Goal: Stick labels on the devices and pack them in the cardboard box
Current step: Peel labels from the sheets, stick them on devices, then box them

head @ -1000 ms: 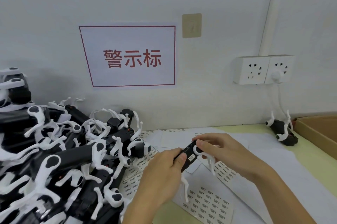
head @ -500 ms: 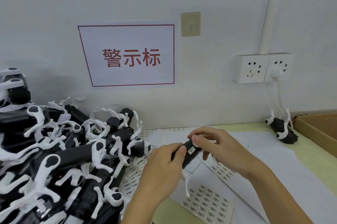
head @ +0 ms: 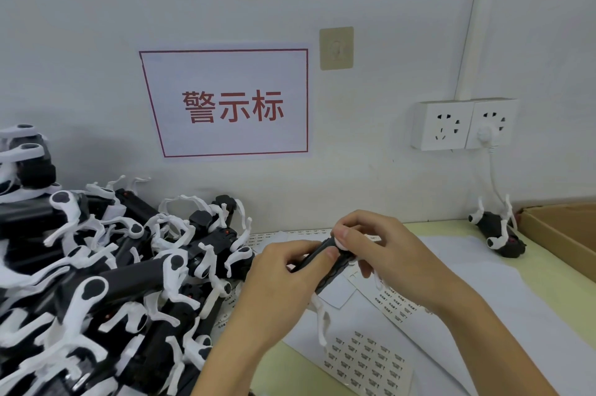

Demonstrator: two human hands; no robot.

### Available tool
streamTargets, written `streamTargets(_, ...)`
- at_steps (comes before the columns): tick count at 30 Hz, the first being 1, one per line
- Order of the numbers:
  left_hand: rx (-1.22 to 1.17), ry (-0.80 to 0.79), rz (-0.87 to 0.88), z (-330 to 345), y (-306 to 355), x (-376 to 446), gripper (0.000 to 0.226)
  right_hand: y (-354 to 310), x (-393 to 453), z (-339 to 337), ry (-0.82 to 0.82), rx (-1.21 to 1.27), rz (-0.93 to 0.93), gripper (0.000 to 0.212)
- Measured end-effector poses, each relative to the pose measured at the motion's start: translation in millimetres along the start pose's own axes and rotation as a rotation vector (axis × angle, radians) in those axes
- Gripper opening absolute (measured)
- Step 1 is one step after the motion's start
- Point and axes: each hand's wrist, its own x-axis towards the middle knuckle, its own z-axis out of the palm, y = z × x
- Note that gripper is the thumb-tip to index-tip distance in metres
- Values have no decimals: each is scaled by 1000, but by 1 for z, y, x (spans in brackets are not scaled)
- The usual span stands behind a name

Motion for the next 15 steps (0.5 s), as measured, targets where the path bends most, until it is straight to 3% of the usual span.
streamTargets(7, -130, 12, -30, -4, 6, -2, 17, -6, -1, -3, 14, 7, -6, 21)
streamTargets(12, -308, 284, -95, 1, 3, 1, 2, -6, -1, -8, 61, 72, 28, 30)
streamTargets(15, -385, 360, -164, 6, 1, 4, 14, -1, -2, -5, 61, 131, 62, 26)
